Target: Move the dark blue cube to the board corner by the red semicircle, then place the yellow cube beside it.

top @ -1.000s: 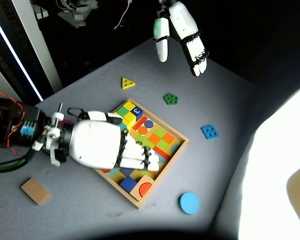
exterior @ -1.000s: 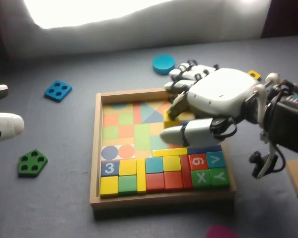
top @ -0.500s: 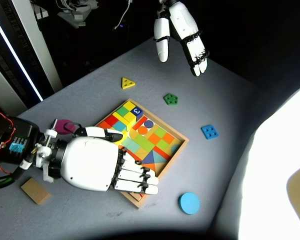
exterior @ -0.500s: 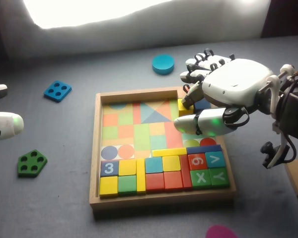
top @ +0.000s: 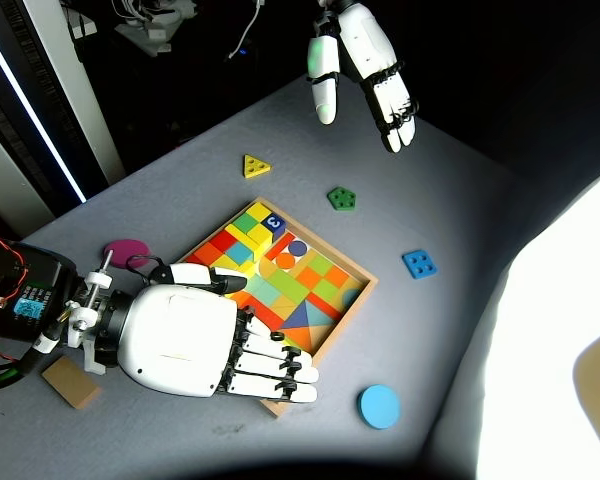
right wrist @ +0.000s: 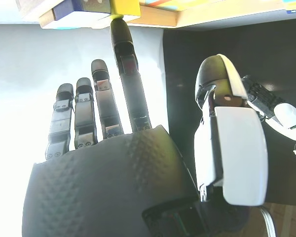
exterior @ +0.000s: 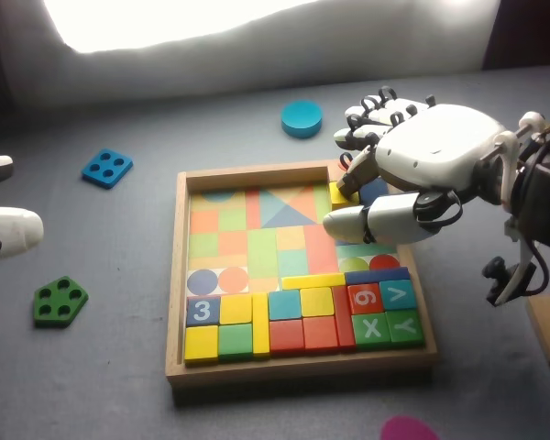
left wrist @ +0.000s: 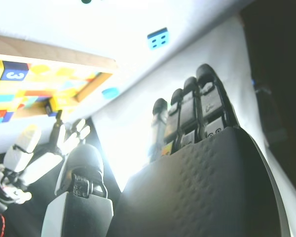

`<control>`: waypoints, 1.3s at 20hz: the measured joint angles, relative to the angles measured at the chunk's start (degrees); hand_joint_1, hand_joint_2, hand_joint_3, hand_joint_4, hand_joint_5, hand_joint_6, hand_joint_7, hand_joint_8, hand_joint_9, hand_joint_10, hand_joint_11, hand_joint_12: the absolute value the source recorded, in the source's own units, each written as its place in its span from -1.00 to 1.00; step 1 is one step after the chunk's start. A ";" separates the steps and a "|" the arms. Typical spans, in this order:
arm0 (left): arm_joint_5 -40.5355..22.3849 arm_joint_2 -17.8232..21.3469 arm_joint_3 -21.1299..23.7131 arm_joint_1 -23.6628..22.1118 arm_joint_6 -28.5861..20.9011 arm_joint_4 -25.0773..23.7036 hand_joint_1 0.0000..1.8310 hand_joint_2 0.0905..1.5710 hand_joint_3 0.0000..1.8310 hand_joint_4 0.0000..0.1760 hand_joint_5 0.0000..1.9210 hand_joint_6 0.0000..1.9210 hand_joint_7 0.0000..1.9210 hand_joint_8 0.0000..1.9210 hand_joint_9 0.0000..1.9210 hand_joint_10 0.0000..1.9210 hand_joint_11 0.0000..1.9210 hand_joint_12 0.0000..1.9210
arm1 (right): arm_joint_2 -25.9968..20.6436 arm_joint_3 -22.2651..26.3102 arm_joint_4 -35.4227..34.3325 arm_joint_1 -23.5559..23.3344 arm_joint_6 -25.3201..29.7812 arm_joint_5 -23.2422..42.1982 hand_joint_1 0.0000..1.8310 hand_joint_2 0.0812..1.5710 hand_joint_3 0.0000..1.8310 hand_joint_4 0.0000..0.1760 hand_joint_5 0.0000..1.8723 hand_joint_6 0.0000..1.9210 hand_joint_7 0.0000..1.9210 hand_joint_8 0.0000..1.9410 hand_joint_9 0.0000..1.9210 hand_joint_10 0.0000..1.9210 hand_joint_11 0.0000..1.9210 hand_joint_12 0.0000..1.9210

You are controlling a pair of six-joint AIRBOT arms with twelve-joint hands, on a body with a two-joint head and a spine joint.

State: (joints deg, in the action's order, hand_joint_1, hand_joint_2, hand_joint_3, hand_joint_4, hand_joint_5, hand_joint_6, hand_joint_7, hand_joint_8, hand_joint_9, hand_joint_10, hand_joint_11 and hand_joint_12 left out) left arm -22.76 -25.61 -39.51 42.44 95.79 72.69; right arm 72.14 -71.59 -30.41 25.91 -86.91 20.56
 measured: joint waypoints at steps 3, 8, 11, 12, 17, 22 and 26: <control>0.00 0.00 0.00 0.00 0.00 0.00 -0.92 0.60 -1.00 -0.64 -0.92 -1.00 -0.95 -1.00 -0.97 -1.00 -1.00 -0.77 | -1.33 0.02 -0.37 -1.84 0.11 -1.86 -1.00 0.44 -1.00 -0.97 -0.16 -0.99 -0.77 -0.99 -0.99 -1.00 -1.00 -1.00; 0.02 0.02 0.00 0.00 0.00 -0.02 -0.96 0.61 -1.00 -0.60 -0.92 -1.00 -0.95 -1.00 -0.95 -1.00 -1.00 -0.72 | -5.09 2.36 -0.48 -6.27 1.20 -0.87 -1.00 0.45 -1.00 -1.00 -0.17 -1.00 -0.76 -0.99 -0.99 -1.00 -1.00 -1.00; 0.00 0.02 0.00 0.00 0.00 0.02 -0.98 0.61 -1.00 -0.64 -0.94 -1.00 -0.97 -1.00 -0.96 -1.00 -1.00 -0.76 | -7.74 6.19 -0.39 -7.39 1.22 -2.58 -1.00 0.45 -1.00 -1.00 -0.16 -0.99 -0.75 -0.99 -0.97 -0.99 -1.00 -1.00; 0.02 0.00 0.00 0.00 0.00 0.00 -0.94 0.60 -1.00 -0.57 -0.92 -1.00 -0.95 -1.00 -0.95 -1.00 -1.00 -0.70 | -9.51 8.48 -0.46 -8.35 1.22 -3.76 -1.00 0.45 -1.00 -1.00 -0.16 -0.99 -0.75 -0.99 -0.97 -0.99 -1.00 -1.00; -0.02 0.02 0.02 0.00 0.09 0.00 -0.91 0.61 -1.00 -0.73 -0.83 -0.98 -0.81 -0.98 -0.84 -0.98 -1.00 -0.30 | -19.08 16.68 -0.55 -10.19 1.27 -5.42 -1.00 0.46 -1.00 -1.00 -0.14 -0.99 -0.64 -0.98 -0.81 -0.96 -0.96 -0.98; 0.20 0.17 0.31 0.00 0.39 -0.13 -0.89 0.63 -1.00 -1.00 -0.54 -0.96 -0.47 -0.97 -0.50 -0.93 -1.00 0.41 | -25.22 20.85 -0.46 -10.05 0.24 -7.15 -0.97 0.48 -1.00 -1.00 -0.08 -0.99 -0.28 -0.98 -0.33 -0.92 -0.99 0.32; -0.37 0.33 0.76 0.00 0.57 -0.04 -0.86 0.65 -1.00 -1.00 -0.10 -0.95 0.01 -0.73 -0.27 0.11 -0.56 0.77 | -28.17 22.75 -0.37 -10.38 0.28 -7.98 -0.95 0.51 -1.00 -1.00 0.09 -0.97 0.07 -0.95 -0.33 0.00 -0.75 0.72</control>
State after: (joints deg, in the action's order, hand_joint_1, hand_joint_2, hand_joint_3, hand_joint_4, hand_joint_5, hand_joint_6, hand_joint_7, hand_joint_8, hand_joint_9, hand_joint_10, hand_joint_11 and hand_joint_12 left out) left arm -23.14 -25.28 -38.74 42.44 96.36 72.64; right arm 43.97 -48.84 -30.79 15.53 -86.63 12.58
